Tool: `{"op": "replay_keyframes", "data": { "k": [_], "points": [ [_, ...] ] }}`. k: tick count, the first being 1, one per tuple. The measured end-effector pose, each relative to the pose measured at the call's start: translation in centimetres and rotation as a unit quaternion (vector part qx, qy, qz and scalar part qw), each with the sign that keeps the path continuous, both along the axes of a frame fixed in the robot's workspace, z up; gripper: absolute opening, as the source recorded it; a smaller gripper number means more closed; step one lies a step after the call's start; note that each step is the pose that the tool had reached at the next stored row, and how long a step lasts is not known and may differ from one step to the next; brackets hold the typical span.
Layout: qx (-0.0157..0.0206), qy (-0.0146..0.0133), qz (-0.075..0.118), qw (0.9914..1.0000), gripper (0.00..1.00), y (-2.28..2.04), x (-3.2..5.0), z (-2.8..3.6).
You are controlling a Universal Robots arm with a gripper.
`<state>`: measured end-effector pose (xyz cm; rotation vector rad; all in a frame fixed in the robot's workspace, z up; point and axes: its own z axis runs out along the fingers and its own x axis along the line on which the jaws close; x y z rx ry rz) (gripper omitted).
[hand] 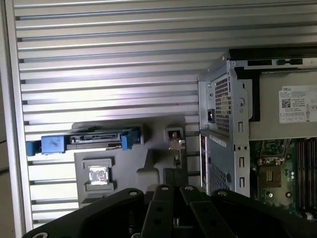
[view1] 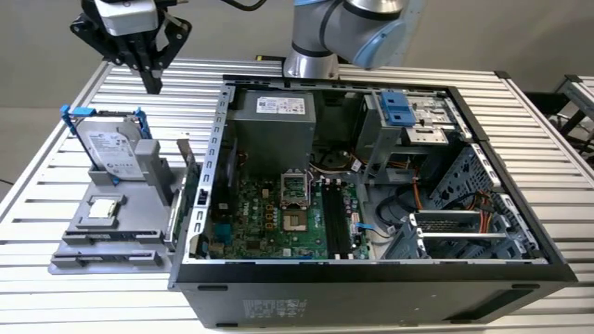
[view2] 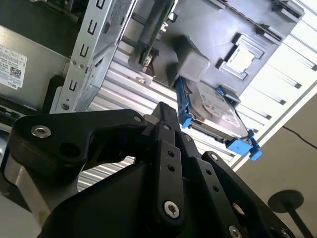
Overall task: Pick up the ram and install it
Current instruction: 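Reach for the ram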
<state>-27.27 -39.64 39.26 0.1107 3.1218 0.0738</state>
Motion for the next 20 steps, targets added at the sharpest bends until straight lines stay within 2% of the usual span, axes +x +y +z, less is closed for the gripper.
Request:
{"op": "replay_keyframes", "data": {
  "k": [20],
  "points": [
    [0.0000, 0.0000, 0.003, 1.00000, 0.00, 0.02, -4.35, 0.00]
  ]
}}
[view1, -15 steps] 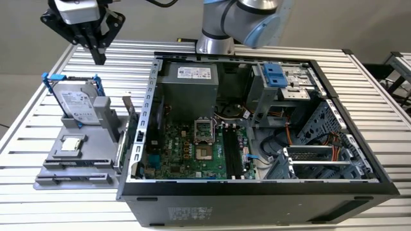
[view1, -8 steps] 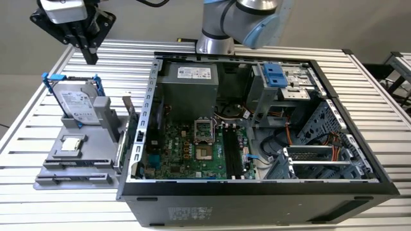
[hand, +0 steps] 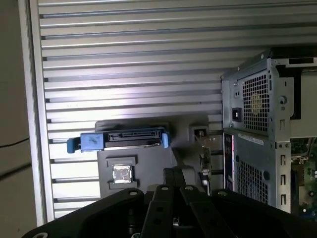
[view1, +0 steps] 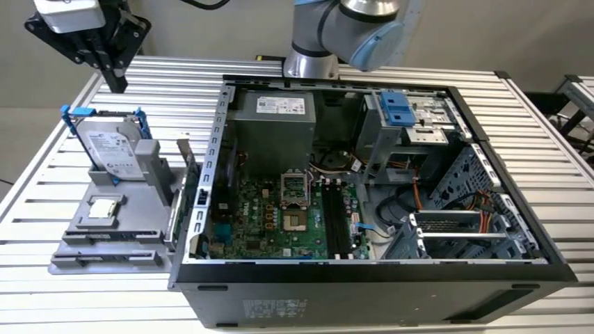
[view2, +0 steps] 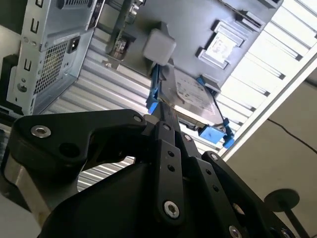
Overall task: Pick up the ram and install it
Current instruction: 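Reach for the ram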
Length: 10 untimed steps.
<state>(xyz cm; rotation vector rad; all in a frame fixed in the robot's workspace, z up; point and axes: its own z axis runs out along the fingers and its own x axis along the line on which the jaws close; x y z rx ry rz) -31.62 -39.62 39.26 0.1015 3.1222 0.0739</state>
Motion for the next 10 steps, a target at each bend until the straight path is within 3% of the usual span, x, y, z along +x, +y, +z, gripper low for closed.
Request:
{"op": "replay_keyframes", "data": {
  "k": [10],
  "points": [
    [0.0000, 0.0000, 0.005, 0.99999, 0.00, 0.00, -2.17, 0.00]
  ]
}}
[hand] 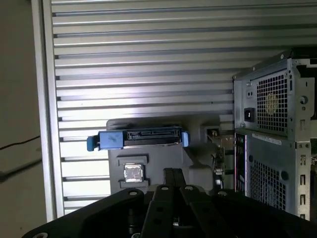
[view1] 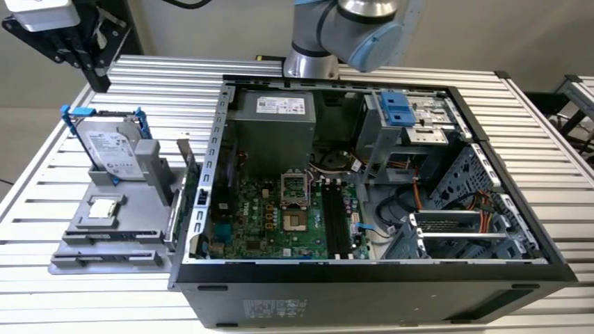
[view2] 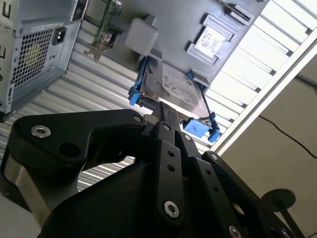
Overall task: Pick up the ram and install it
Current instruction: 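Reach for the ram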
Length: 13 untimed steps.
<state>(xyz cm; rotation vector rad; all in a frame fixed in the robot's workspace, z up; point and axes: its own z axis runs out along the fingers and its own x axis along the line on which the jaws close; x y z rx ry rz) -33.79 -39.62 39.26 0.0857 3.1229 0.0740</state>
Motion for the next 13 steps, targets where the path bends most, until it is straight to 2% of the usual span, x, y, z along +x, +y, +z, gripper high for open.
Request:
{"op": "replay_keyframes", "data": {
  "k": [13],
  "points": [
    [0.0000, 0.0000, 0.005, 0.99999, 0.00, 0.01, -2.50, 0.00]
  ]
}}
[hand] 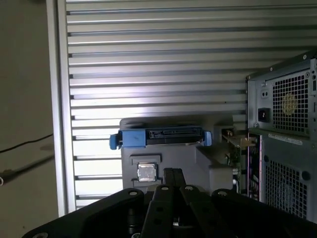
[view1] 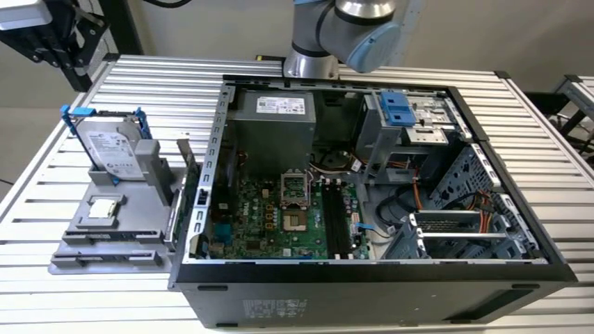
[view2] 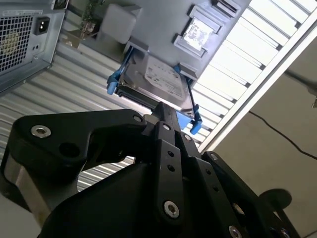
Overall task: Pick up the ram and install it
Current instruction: 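Reach for the ram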
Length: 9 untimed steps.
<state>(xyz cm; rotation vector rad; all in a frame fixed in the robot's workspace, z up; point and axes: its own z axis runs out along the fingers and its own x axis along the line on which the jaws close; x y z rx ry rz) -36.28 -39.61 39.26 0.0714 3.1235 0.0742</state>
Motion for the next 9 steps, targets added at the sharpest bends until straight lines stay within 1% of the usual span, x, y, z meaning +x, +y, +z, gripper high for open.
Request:
{"op": "replay_keyframes", "data": {
  "k": [5, 9],
  "points": [
    [0.0000, 0.0000, 0.001, 1.00000, 0.00, 0.02, -0.46, 0.00],
    [0.0000, 0.0000, 0.001, 1.00000, 0.00, 0.02, -0.49, 0.00]
  ]
}}
